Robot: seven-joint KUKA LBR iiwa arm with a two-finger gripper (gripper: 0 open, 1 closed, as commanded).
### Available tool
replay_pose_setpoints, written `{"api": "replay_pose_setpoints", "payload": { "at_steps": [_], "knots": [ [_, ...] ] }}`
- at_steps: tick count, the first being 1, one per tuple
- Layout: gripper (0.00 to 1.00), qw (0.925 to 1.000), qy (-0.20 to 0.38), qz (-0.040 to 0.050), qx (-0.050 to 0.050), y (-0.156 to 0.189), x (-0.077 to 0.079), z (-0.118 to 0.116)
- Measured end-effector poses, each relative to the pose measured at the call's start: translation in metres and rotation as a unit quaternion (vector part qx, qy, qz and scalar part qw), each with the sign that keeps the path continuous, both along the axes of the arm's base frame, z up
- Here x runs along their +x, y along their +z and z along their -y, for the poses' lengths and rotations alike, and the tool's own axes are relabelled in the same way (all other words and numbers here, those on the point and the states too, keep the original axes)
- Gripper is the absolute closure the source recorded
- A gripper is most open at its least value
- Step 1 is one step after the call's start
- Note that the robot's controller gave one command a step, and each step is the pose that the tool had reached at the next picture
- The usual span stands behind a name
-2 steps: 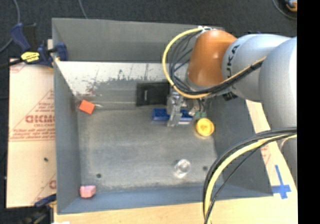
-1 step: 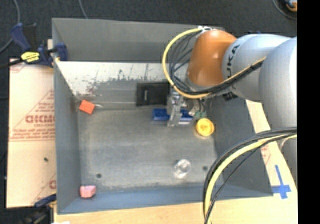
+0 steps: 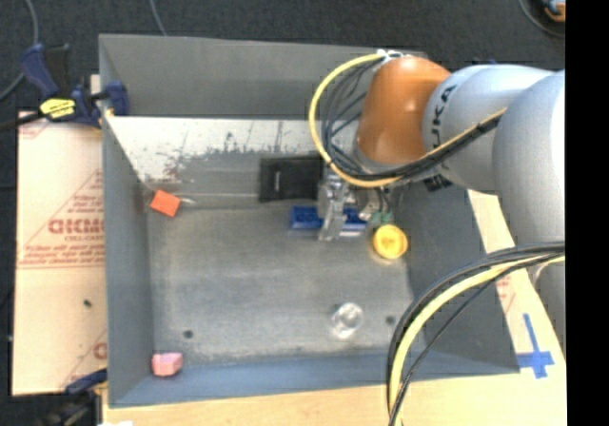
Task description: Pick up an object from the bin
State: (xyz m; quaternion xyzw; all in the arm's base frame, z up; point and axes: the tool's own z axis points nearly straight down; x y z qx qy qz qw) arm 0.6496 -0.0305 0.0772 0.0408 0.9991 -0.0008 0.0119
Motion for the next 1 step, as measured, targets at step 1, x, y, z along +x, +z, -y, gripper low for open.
{"api": "replay_pose_setpoints", "payload": {
  "at_steps": [1],
  "knots": [
    [1.00,1.0000,0.000,0.0000,0.000,0.0000,0.0000,0.0000]
  ]
}}
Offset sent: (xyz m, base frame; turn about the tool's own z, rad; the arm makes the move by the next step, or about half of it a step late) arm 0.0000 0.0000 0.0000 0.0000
